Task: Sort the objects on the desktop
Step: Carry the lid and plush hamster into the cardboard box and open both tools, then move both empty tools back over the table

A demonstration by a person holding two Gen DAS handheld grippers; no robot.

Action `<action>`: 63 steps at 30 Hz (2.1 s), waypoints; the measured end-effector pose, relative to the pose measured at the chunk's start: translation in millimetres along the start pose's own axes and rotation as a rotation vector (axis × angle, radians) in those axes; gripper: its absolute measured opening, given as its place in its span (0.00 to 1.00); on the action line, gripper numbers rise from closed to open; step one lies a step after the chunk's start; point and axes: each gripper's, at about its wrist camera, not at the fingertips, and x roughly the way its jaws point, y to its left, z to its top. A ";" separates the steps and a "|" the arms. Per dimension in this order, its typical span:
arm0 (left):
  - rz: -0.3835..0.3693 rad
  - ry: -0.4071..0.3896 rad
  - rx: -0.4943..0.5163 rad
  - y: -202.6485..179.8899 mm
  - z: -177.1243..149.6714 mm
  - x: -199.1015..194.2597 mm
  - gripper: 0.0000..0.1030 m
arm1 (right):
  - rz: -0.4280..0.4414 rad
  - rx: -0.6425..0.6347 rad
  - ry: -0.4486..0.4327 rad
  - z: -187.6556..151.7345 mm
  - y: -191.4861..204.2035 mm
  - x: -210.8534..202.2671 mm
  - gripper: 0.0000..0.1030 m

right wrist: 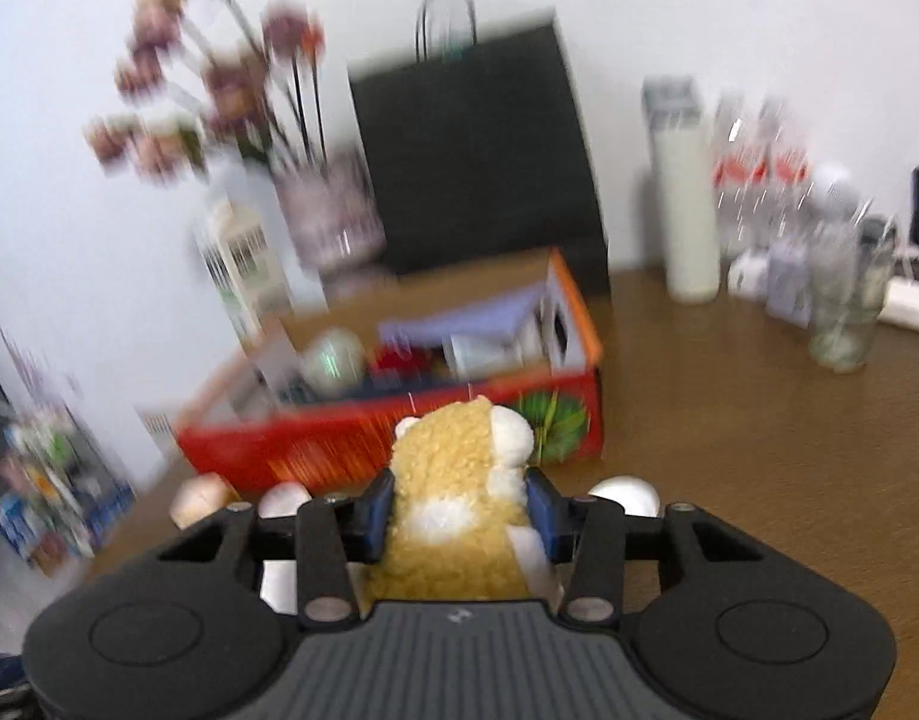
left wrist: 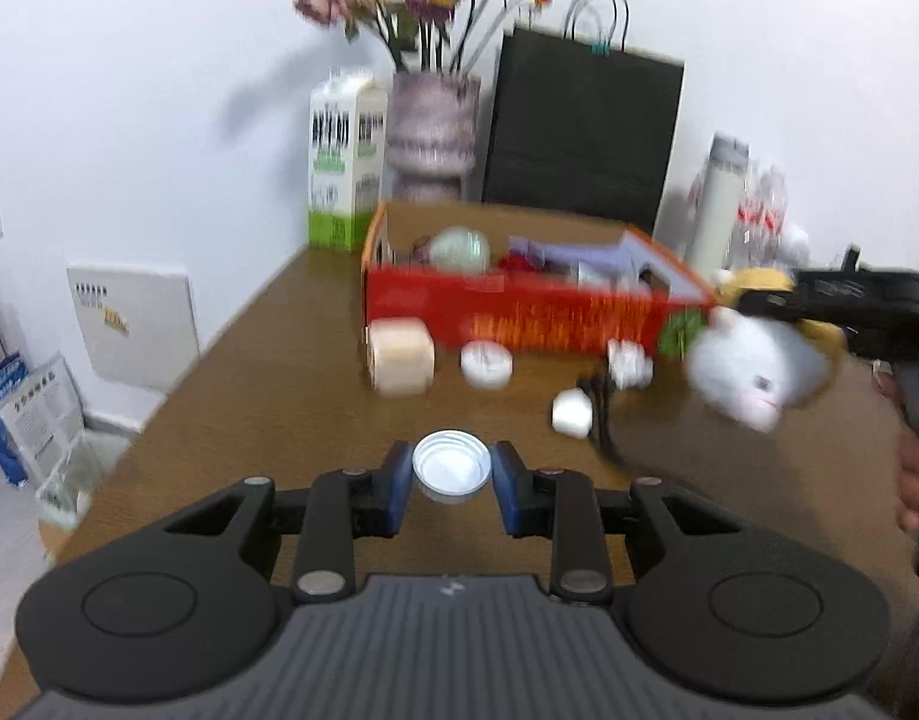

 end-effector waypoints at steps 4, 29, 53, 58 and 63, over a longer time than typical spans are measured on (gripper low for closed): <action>-0.035 -0.084 0.041 1.9 52.8 12.0 0.29 | -0.003 -0.018 -0.100 29.3 0.6 -29.1 0.42; 0.024 0.254 0.176 4.1 123.5 233.1 0.50 | -0.277 -0.155 0.168 77.9 0.1 205.4 0.56; 0.074 0.068 -0.075 11.0 27.5 64.0 1.00 | -0.135 -0.235 0.110 -19.8 4.4 12.2 0.92; 0.069 0.097 -0.088 5.3 -39.8 36.1 1.00 | -0.155 -0.143 0.121 -75.7 -3.3 -24.9 0.92; 0.050 0.106 -0.072 -0.7 -71.7 14.4 1.00 | -0.162 -0.177 0.100 -110.0 10.0 -60.4 0.92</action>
